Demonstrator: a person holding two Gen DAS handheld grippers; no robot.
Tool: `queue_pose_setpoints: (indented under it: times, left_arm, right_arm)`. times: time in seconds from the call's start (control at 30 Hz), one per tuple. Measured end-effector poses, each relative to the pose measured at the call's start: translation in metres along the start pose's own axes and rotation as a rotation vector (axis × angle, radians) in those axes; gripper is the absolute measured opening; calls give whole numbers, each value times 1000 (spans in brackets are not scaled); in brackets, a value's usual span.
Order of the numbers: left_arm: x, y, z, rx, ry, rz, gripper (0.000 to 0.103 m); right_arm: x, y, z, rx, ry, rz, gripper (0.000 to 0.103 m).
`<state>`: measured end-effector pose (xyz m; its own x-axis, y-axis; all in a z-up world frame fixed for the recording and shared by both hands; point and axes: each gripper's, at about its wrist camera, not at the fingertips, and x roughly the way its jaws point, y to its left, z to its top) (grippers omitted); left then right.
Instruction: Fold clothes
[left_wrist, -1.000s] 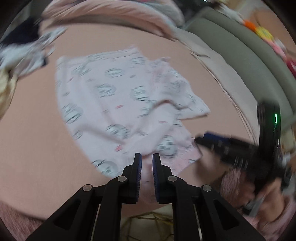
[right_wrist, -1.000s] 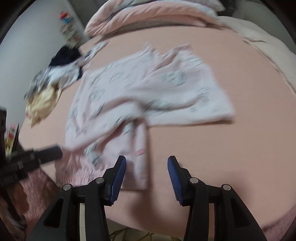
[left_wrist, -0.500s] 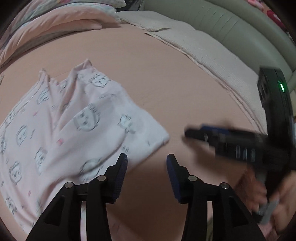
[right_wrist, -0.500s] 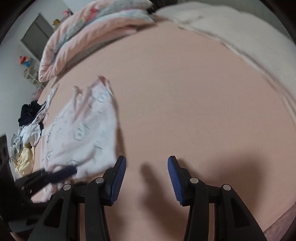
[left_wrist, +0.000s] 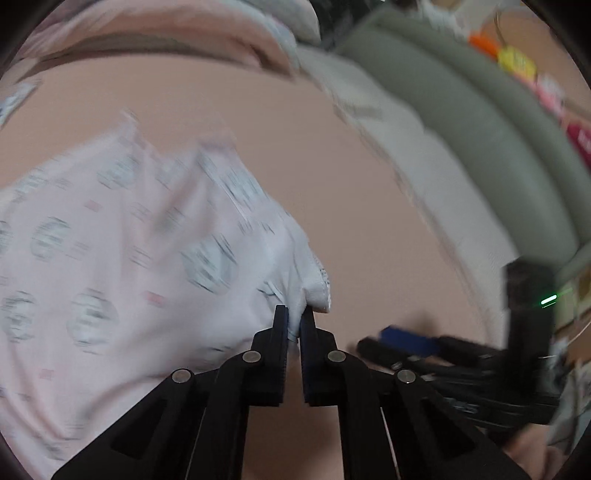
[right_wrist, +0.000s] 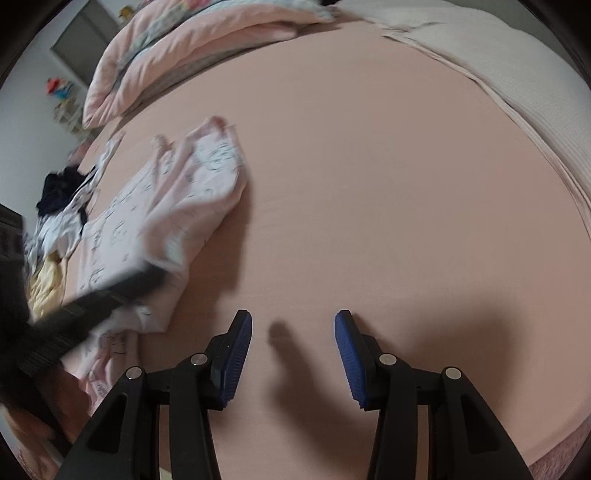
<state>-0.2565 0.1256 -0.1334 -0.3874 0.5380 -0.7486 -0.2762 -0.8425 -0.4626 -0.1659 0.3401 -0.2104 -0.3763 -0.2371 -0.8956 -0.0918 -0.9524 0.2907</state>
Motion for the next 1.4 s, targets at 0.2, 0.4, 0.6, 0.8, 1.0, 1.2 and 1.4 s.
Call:
queue_pose_setpoints:
  times: [0.2,0.4,0.6,0.8,1.0,1.2,1.4]
  left_arm:
    - [-84,87,23,-124,-125,-1,4]
    - [-118,167,28,-188,-161,123,4]
    - [-92,227,17,-238,-63,176,4]
    - [-66,240,6,-258,-24,126,8]
    - [-64,230,18,-236,-100,67,59]
    - [-68,241,17,-240,-95,153,51]
    - [-60,228,20,-156,-72,196,13]
  right_arm:
    - [14,76,55,-170,-30,-9,46]
    - [37,156,113,-314,-72,-8,46]
    - [75,203,158,-345,-91,4,46]
    - [109,212,180,-469,-107,-125,47]
    - [124,202,191,-469,-41,-82,59]
    - [120,205,199,-480,-72,-77,60]
    - [144,211,187,-544,37,-72,54]
